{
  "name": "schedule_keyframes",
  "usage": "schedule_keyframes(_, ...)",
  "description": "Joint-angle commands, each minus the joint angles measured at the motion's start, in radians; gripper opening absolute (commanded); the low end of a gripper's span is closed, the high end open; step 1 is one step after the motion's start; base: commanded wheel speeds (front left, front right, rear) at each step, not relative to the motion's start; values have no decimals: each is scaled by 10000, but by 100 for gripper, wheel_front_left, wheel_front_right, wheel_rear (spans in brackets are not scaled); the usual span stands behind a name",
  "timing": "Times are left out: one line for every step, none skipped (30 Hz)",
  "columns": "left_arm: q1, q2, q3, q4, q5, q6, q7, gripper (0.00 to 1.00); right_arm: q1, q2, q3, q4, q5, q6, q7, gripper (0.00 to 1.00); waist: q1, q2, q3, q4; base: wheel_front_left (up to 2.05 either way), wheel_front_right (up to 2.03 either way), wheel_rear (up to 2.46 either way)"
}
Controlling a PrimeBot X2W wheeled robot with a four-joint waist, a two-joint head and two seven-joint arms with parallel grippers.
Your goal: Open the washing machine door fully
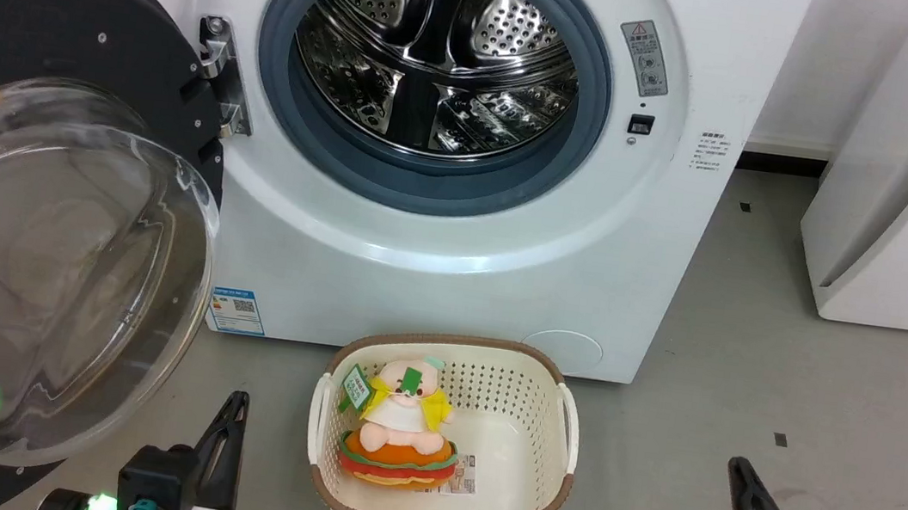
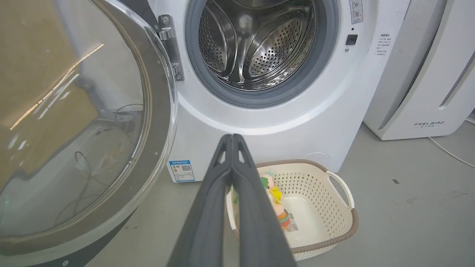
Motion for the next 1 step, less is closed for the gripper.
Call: schedule_keyframes(-220,-72,106,-87,107,-64,92,0,-222,7,20,-137,-94,2,54,0,0,0,5,0,0,0,0)
